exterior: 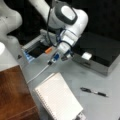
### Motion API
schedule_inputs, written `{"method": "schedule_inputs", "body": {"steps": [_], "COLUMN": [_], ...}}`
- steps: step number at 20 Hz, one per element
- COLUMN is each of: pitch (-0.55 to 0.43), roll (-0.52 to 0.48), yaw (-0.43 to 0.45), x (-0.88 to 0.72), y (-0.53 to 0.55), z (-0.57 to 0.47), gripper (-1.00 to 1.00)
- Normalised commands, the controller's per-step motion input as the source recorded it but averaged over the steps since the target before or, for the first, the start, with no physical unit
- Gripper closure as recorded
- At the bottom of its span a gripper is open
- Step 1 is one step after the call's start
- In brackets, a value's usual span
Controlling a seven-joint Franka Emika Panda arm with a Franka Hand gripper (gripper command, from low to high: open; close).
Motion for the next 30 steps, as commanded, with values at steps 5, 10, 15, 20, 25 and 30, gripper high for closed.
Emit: {"method": "schedule_inputs", "body": {"steps": [5,10,15,20,25,30], "pitch": [-0.338,-0.253,-0.27,-0.305,-0.318,-0.442], "roll": [0.454,0.531,0.738,0.707,0.509,0.365], "yaw": [-0.32,-0.326,-0.475,-0.339,-0.107,0.045], "x": [-0.3,-0.39,-0.43,-0.39,-0.51,-0.62], "y": [0.16,0.09,-0.05,-0.2,-0.07,0.14], "z": [-0.01,0.02,0.07,0.03,-0.13,-0.29], "gripper": [-1.0,-1.0,-1.0,-1.0,-1.0,-1.0]}}
